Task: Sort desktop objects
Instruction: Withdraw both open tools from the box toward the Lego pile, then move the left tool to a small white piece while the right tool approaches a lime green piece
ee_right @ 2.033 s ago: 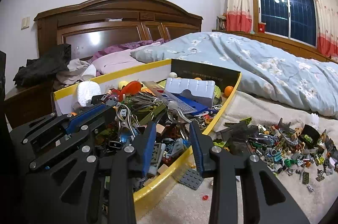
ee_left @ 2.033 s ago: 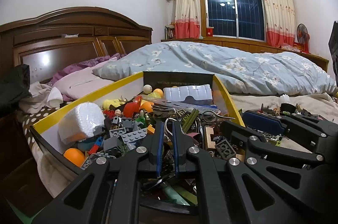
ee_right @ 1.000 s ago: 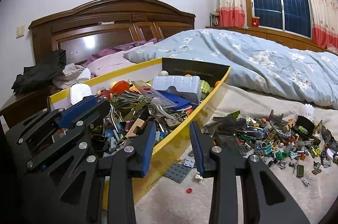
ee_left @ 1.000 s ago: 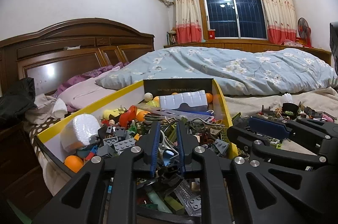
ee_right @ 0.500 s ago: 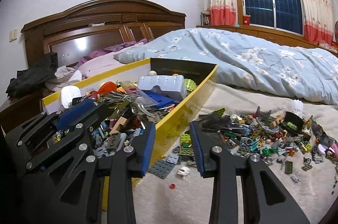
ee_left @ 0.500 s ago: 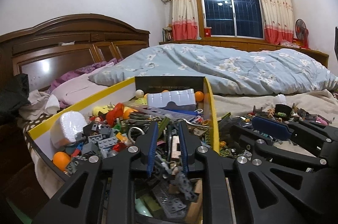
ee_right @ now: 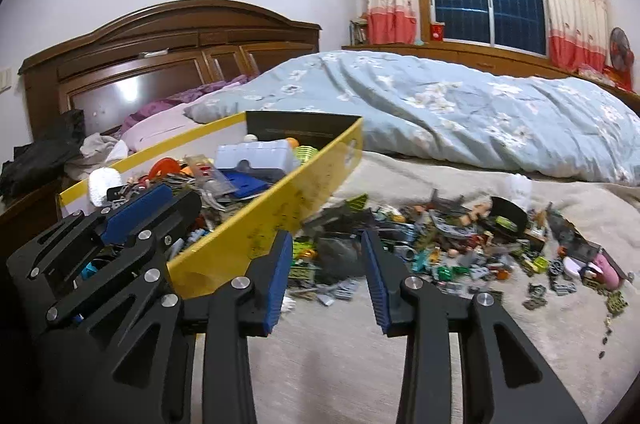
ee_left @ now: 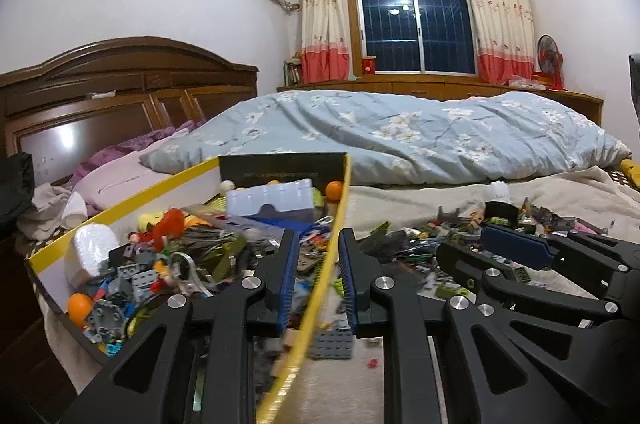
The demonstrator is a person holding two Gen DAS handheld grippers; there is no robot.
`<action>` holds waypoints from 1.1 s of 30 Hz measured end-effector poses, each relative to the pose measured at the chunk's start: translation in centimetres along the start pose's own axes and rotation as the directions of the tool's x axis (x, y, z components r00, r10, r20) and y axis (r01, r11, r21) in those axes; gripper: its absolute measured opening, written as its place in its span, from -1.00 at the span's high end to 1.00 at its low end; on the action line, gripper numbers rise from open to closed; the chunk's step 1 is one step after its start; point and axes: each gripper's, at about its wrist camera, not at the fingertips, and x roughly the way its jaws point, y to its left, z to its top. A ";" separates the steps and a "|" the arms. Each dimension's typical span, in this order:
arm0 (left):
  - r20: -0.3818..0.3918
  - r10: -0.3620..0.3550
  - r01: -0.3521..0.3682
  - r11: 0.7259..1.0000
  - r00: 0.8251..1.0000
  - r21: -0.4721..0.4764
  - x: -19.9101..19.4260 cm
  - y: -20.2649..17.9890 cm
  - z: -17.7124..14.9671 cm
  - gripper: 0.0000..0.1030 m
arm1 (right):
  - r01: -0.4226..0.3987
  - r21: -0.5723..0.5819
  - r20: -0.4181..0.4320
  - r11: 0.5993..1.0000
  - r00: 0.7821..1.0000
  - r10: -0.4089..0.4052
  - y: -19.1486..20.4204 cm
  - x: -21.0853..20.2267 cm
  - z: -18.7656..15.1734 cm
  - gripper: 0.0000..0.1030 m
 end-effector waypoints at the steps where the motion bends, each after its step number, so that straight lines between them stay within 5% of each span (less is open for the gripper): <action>1: 0.002 -0.002 0.002 1.000 1.000 0.002 0.0 -0.4 0.0 0.59 | 0.004 0.005 0.000 1.000 1.000 -0.004 -0.3 0.0 0.0 0.28; 21: 0.013 -0.082 0.081 0.996 0.997 0.031 -0.1 -6.0 0.9 0.59 | 0.093 0.070 -0.003 0.993 0.996 -0.093 -5.9 -2.2 -0.9 0.23; 28: -0.084 -0.117 0.120 0.992 0.990 0.033 1.8 -6.2 0.0 0.59 | 0.111 0.057 -0.028 0.992 0.994 -0.109 -6.3 -1.3 -2.0 0.23; 29: -0.105 -0.122 0.125 0.992 0.987 0.023 2.2 -6.0 -0.1 0.59 | 0.105 0.066 -0.034 0.992 0.994 -0.103 -6.4 -1.1 -2.3 0.19; 31: -0.141 -0.120 0.121 0.993 0.983 -0.004 3.1 -5.5 -0.5 0.57 | 0.105 0.120 -0.094 0.987 0.991 -0.094 -7.5 0.2 -2.5 -0.30; 33: -0.170 -0.126 0.123 0.992 0.977 -0.026 3.8 -4.9 -1.0 0.30 | 0.092 0.170 -0.117 0.981 0.990 -0.073 -8.9 1.1 -2.7 -0.50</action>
